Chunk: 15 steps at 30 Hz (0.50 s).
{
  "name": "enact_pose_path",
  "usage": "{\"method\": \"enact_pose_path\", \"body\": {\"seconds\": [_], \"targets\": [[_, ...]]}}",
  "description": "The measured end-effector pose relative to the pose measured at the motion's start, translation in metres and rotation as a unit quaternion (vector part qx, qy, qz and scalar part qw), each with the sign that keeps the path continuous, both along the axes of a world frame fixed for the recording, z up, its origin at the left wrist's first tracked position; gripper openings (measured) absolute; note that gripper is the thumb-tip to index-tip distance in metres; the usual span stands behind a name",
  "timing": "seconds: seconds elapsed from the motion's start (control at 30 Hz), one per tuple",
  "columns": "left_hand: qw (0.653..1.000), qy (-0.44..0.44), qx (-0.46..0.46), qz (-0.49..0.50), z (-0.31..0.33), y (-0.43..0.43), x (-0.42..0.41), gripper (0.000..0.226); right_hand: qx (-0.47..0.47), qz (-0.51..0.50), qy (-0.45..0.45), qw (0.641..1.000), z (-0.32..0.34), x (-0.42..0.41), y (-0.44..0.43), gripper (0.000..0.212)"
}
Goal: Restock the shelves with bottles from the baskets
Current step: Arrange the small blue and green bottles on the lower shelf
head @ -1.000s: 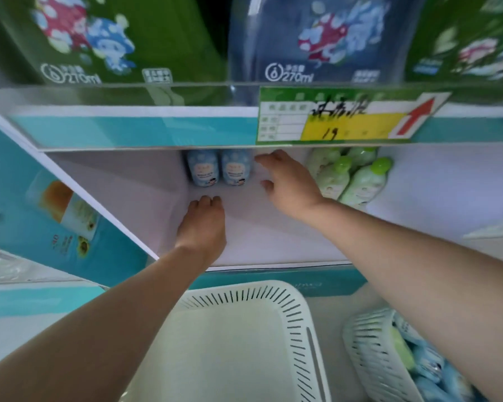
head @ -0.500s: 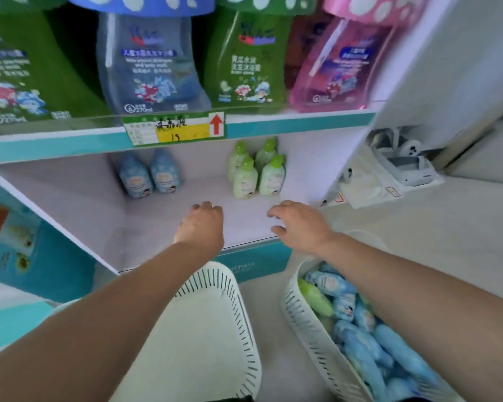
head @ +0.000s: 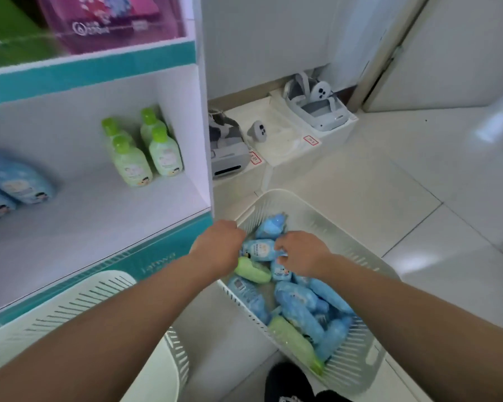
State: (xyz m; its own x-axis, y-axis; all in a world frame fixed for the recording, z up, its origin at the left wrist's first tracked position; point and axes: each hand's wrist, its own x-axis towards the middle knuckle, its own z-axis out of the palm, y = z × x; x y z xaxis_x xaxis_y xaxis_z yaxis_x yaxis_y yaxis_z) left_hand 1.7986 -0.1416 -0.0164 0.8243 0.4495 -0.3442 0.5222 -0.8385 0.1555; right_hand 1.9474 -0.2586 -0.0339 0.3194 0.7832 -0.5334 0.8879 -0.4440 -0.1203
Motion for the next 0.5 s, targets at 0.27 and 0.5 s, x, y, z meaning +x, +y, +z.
{"method": "enact_pose_path", "body": {"seconds": [0.27, 0.5], "targets": [[0.980, 0.168, -0.002, -0.104, -0.082, -0.021, 0.041, 0.031, -0.114, 0.019, 0.064, 0.991, -0.067, 0.002, -0.036, 0.053], [0.975, 0.206, -0.011, -0.086, -0.120, -0.011, 0.042, 0.050, -0.120, 0.039, 0.064, 0.990, -0.096, 0.003, -0.035, 0.044]]}}
